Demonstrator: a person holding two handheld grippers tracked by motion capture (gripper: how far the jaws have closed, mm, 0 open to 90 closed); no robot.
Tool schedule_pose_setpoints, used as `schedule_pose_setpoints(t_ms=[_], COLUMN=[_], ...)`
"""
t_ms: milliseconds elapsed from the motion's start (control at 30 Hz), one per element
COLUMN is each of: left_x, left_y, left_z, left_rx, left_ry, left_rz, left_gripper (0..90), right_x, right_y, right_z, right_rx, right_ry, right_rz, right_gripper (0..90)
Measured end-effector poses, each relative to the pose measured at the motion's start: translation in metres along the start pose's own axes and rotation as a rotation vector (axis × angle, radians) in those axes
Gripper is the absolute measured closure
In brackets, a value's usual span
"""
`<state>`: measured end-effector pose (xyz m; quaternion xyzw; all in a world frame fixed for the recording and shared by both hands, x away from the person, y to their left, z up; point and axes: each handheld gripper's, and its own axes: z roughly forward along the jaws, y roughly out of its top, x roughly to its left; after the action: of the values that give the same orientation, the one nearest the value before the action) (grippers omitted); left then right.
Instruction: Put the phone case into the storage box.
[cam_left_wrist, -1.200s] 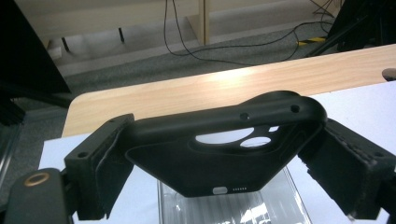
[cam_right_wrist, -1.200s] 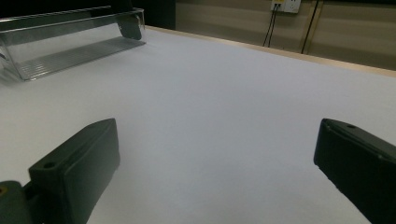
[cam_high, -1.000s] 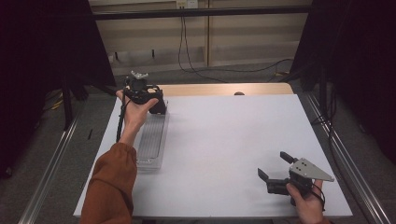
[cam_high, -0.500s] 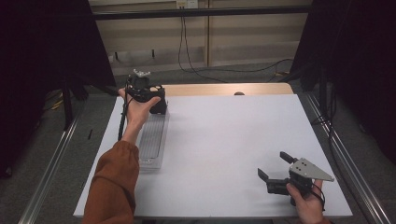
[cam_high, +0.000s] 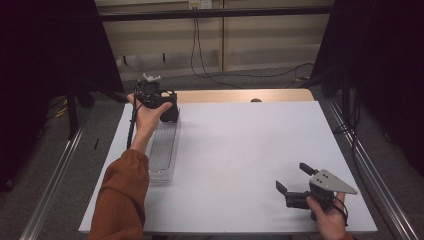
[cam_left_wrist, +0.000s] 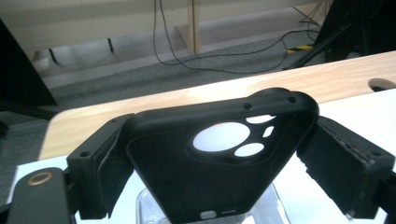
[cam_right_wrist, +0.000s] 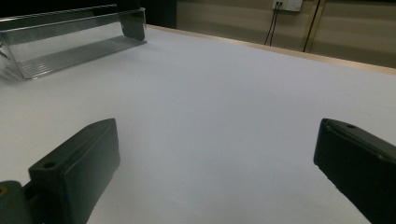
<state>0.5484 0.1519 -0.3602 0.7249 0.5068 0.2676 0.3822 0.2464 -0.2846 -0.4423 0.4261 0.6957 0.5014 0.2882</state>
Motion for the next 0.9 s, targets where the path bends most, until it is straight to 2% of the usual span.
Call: schedule_pose_setpoints(t_ms=[67,133,567,667,733,900], left_x=[0.0000,0.0001,0.0018,0.0019,0.0006,0.0023], left_y=[-0.0003,-0.0007,-0.0019,-0.0023,-0.0026,-0.0020], left_z=[0.0002,0.0014,0.0045,0.0045,0.0046,0.0047], left_rx=[0.006,0.001,0.001,0.002,0.004,-0.016], left_ry=[0.002,0.002,-0.006,-0.016,-0.010,-0.020], left_rz=[0.007,-0.006,0.013,-0.003,0.003,-0.009], left_gripper=[13.4,13.4,13.5,12.7,10.1,7.4], right_x=[-0.0001,-0.0001,0.0002,0.0001,0.0001,0.0002], right_y=[0.0000,-0.0001,-0.0001,-0.0001,-0.0001,0.0001], right_z=[-0.0002,0.0001,-0.0003,-0.0004,-0.0005,-0.0007], right_rx=[0.002,0.002,0.001,0.001,-0.001,-0.002], right_ry=[0.000,0.000,0.002,0.002,0.004,0.003], right_rz=[0.001,0.001,0.002,0.002,0.001,0.002], right_gripper=[0.0,0.0,0.0,0.0,0.0,0.0])
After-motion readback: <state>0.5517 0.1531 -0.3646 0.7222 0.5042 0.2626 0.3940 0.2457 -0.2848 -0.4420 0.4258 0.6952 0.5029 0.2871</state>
